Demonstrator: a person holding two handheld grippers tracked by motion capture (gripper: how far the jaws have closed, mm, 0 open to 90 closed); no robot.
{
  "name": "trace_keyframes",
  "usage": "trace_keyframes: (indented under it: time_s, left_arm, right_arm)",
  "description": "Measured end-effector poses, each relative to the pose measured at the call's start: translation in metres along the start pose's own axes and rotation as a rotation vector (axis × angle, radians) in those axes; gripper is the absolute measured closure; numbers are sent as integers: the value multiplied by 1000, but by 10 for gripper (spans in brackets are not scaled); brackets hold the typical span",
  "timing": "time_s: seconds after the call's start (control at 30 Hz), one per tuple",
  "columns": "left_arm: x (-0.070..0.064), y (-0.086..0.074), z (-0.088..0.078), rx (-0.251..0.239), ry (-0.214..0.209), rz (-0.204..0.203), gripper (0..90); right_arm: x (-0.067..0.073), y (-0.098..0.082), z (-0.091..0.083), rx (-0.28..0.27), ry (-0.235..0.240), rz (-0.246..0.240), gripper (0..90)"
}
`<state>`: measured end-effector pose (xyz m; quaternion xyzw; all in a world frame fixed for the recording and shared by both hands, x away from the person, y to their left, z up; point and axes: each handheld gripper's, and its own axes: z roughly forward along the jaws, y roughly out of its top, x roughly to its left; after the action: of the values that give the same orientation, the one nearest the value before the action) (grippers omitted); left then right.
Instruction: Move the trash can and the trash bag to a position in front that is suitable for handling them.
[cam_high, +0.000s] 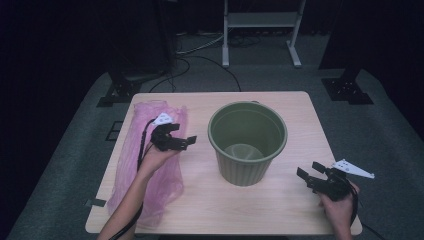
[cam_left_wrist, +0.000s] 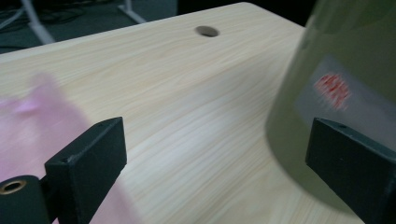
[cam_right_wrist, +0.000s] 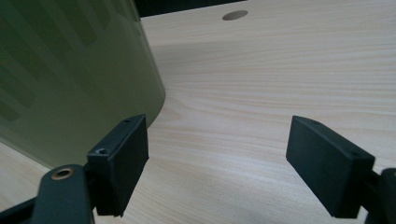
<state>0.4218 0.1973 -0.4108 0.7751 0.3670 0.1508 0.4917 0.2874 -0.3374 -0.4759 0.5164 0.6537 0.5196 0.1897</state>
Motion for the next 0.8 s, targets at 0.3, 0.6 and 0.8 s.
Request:
trace_keyframes:
  time_s: [0.3, 0.6, 0.8]
  left_arm:
    - [39, -26, -51, -3, 109, -57, 41]
    - [66, -45, -49, 3, 208, -139, 41]
    - [79, -56, -32, 45, 270, -186, 43]
  right_arm:
    - [4, 0, 4, 8, 1, -10, 201]
    - [9, -1, 8, 20, -1, -41, 201]
    - [8, -1, 6, 15, -3, -45, 201]
